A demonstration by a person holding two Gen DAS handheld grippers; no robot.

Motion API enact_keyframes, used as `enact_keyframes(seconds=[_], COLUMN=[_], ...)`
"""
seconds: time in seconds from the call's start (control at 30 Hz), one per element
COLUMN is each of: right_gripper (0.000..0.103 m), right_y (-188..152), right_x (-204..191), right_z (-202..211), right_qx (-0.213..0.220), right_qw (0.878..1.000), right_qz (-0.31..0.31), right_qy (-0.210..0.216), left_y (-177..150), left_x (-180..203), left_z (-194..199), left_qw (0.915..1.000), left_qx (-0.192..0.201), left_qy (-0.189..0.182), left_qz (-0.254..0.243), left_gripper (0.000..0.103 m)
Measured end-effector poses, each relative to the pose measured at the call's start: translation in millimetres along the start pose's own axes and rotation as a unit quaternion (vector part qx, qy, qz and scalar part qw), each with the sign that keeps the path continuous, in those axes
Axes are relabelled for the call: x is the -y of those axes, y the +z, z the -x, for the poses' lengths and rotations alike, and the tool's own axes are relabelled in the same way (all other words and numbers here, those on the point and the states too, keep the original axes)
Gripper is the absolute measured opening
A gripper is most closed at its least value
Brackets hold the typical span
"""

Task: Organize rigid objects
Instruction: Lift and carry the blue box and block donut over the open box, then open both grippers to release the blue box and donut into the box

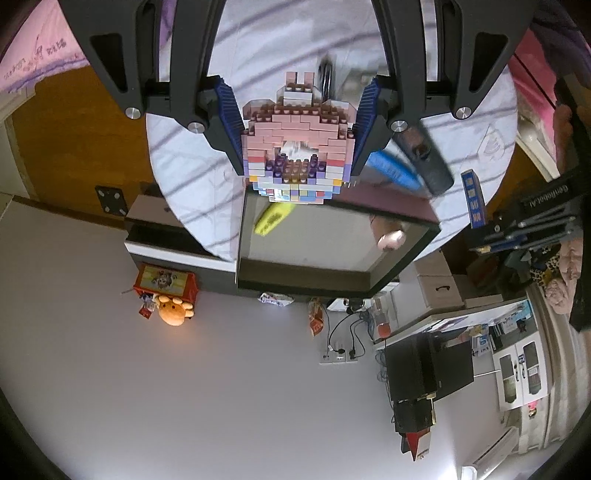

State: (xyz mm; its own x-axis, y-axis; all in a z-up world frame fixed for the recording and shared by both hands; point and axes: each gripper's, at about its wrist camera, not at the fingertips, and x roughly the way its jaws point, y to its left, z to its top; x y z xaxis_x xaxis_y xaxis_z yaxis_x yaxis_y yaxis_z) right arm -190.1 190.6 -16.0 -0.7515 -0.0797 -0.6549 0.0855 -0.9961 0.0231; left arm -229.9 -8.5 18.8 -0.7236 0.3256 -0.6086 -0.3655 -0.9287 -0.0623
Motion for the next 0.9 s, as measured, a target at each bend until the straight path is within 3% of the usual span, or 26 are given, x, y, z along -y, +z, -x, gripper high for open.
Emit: enact_keyframes(seconds=[0.4, 0.67, 0.9], right_gripper=[0.054, 0.054, 0.054], right_y=[55, 64, 64], right_x=[18, 29, 32], right_z=[-97, -148, -162], right_qx=[-0.024, -0.046, -0.053], right_qw=[1.0, 0.999, 0.998], right_qz=[0.0, 0.004, 0.001], right_qy=[0.007, 0.011, 0.019], left_y=[72, 72, 68], left_x=[-21, -36, -41], left_z=[-81, -134, -143], left_qw=[0.9994, 0.9986, 0.9989], left_qx=[0.003, -0.022, -0.024], left_qy=[-0.015, -0.019, -0.014], left_qz=[-0.032, -0.044, -0.038], left_gripper=[0.02, 0.02, 0.021])
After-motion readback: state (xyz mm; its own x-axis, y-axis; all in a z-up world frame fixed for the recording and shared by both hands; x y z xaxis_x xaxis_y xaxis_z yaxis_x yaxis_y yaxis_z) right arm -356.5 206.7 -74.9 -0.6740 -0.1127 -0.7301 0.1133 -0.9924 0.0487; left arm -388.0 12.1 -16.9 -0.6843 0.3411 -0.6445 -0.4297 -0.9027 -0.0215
